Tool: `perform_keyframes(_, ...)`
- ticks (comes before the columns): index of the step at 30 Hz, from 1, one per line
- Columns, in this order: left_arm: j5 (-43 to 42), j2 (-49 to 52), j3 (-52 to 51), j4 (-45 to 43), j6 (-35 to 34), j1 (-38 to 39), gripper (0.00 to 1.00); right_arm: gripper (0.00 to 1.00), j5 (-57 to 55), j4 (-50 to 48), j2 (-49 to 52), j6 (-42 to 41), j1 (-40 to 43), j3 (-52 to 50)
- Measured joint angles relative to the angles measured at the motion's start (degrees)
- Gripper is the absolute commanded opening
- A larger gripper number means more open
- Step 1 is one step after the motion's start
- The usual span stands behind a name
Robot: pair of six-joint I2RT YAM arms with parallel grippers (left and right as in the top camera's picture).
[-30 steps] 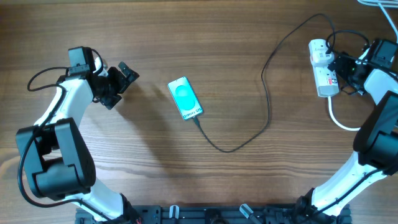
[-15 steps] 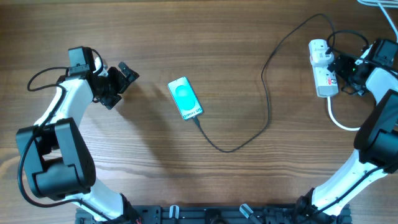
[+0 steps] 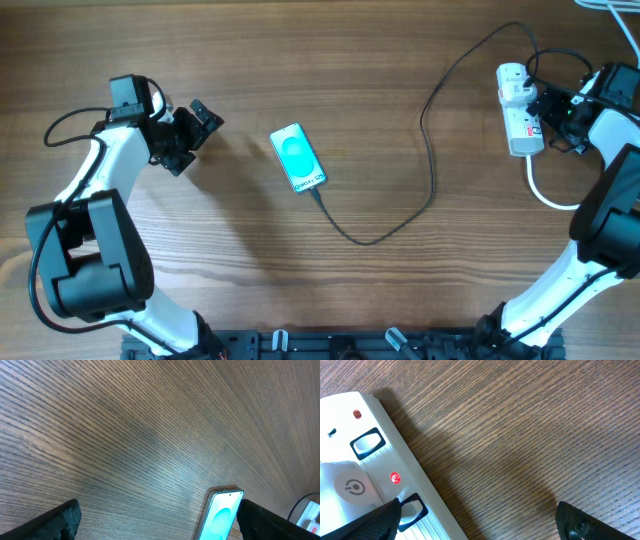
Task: Plug charger to phone and switch on socket
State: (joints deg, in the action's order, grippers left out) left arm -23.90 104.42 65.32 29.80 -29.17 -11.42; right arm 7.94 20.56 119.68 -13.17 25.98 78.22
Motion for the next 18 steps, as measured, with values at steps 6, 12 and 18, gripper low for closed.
perform_keyframes(6,0.00,0.00,0.00,0.00,0.00,0.00,1.00,0.99,0.00,0.13,0.00,0.00,0.00,0.00)
perform_keyframes(12,0.00,0.00,0.00,0.00,0.00,0.00,1.00,0.96,0.22,1.22,0.00,0.00,0.00,0.33)
perform_keyframes(18,0.00,0.00,0.00,0.02,0.00,0.00,1.00,0.86,0.92,4.42,-0.50,0.02,0.00,0.81)
